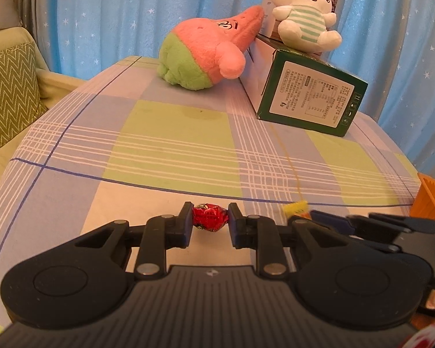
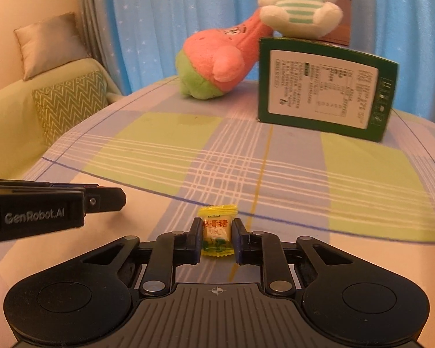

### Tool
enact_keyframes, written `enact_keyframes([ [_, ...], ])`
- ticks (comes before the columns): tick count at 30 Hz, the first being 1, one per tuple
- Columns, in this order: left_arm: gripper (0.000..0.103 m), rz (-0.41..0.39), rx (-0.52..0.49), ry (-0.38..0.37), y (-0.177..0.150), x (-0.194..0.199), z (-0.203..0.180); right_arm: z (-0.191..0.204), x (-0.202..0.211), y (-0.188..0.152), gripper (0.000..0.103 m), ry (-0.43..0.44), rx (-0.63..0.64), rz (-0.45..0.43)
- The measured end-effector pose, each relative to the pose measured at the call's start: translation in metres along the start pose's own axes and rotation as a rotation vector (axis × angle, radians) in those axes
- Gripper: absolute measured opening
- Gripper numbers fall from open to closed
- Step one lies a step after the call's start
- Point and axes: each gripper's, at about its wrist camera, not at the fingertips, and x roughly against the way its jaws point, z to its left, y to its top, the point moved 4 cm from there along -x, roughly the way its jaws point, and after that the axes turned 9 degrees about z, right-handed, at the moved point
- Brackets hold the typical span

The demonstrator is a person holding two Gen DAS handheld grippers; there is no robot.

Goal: Organize snacks
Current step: 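Grasp the yellow candy packet with the right tool while the left tool holds the red candy, then carry the red candy and yellow packet over the orange tray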

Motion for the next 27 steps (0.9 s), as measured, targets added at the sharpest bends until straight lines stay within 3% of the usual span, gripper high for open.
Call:
enact_keyframes([
  [13, 0.022, -0.007, -0.009, -0.069, -0.016, 0.035, -0.032, -0.019, 0.089, -0.038, 0.020, -0.050, -0.137, -0.012],
  [27, 0.022, -0.030, -0.032, -0.097, -0.057, 0.139, -0.086, -0.031, 0.213, -0.083, 0.020, -0.090, -0.234, -0.056],
])
